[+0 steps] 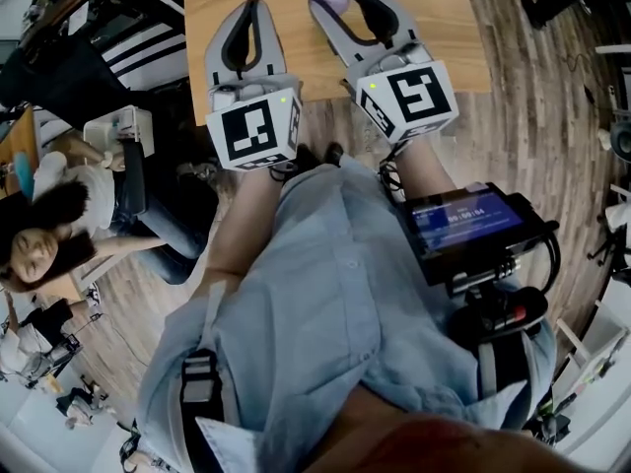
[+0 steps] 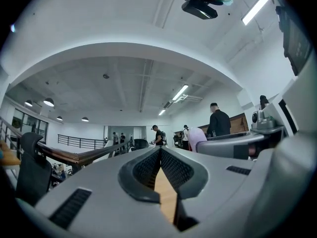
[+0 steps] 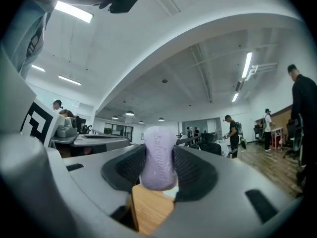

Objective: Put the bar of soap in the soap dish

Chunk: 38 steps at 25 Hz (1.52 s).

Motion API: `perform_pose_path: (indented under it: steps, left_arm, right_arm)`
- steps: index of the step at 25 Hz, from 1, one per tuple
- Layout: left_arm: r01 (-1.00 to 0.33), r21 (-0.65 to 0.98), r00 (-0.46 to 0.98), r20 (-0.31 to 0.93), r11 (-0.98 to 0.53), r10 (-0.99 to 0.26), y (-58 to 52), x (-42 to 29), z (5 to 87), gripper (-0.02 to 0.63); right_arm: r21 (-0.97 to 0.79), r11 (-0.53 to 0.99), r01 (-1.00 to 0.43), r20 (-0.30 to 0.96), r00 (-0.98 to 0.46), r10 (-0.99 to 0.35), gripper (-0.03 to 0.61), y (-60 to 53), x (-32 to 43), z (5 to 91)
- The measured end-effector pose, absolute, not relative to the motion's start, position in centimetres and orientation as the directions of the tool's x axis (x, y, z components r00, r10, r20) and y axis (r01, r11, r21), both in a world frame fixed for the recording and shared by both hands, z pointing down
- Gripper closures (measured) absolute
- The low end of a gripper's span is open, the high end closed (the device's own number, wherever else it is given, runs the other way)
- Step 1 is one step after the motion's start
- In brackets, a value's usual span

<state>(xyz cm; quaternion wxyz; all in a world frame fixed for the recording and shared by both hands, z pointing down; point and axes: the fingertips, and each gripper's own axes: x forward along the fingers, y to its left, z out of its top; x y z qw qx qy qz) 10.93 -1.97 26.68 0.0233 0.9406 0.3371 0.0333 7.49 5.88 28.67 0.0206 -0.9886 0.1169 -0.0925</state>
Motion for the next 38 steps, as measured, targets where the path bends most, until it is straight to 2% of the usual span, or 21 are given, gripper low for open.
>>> perform_pose_path:
  steps: [3, 13, 27, 38]
  left_arm:
    - [0.621, 0.049, 0.782, 0.03, -0.782, 0.623, -2.6, 10.9, 26.0, 0.604]
    - [0.636, 0.07, 0.766, 0.068, -0.769, 0.64, -2.0, 11.2, 27.3, 0.604]
    - [0.637, 0.048, 0.769, 0.019, -0.769, 0.639, -1.2, 12.1, 26.3, 0.604]
    - [0.645, 0.061, 0.763, 0.002, -0.762, 0.646, -0.5, 11.7, 26.0, 0.604]
  right_arm:
    - [-0.06, -0.97, -0.237, 0.159, 0.957, -0.243, 0.393, 5.7, 7.8, 28.1]
    - [-0.068, -0.976, -0.205, 0.204, 0.955, -0.215, 0.393, 6.5, 7.2, 29.2]
    - [-0.024, -0.976, -0.216, 0.124, 0.968, -0.218, 0.394, 7.2, 7.3, 27.4]
    - [-0.008, -0.975, -0.221, 0.12, 0.968, -0.221, 0.393, 7.3, 7.3, 27.0]
